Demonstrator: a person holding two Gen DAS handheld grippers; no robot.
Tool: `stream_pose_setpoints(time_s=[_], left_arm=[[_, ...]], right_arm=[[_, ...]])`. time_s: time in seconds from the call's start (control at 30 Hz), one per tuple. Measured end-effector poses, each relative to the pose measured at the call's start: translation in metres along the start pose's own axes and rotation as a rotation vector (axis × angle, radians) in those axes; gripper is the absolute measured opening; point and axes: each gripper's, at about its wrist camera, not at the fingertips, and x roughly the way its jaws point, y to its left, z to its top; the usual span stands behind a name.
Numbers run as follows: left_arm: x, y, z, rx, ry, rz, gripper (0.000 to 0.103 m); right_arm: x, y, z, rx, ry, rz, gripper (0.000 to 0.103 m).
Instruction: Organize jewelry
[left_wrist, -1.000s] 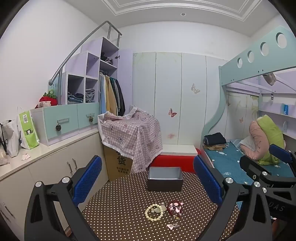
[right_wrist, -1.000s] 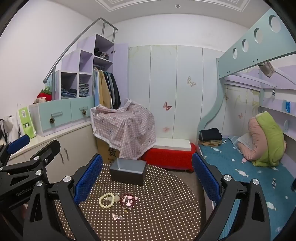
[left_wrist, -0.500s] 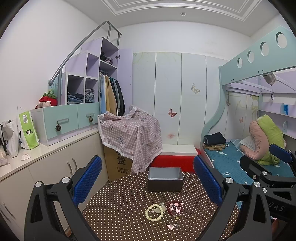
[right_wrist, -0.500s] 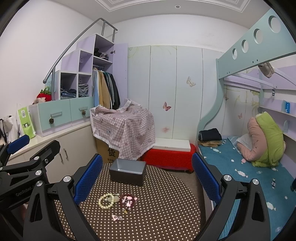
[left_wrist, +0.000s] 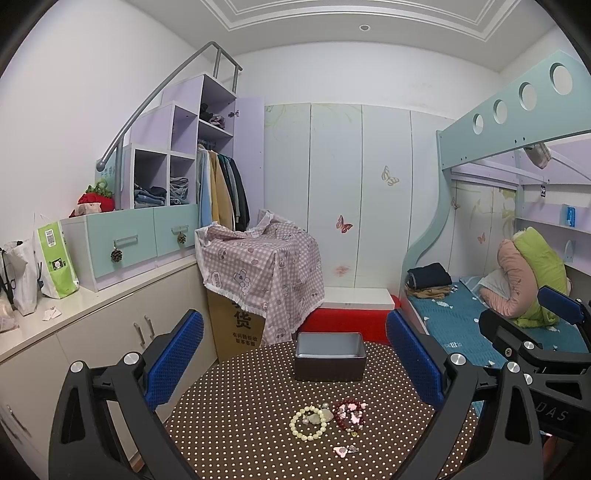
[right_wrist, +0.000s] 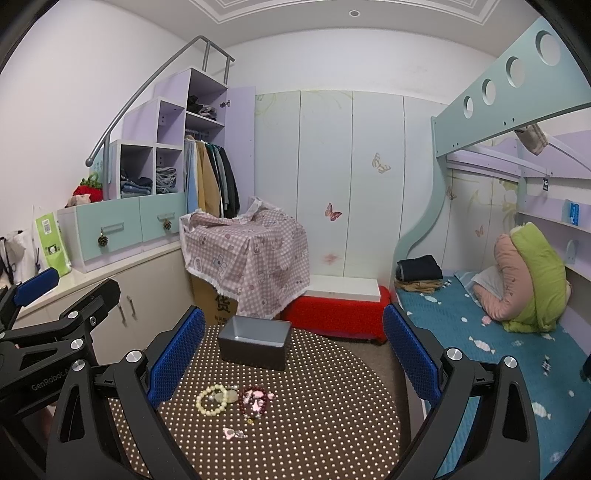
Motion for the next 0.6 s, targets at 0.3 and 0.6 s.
stream_pose_setpoints(time_s=[0.3, 0.6], left_arm=[[0.006, 0.001, 0.0, -0.001, -0.001, -0.003, 0.096], [0.006, -0.002, -0.001, 0.001, -0.005, -0.005, 0.096]], right_arm=[[0.001, -0.004, 0.0, 0.001, -0.002, 0.0, 0.094], [-0.004, -0.02, 0.004, 0.004, -0.014, -0.007, 0.094]])
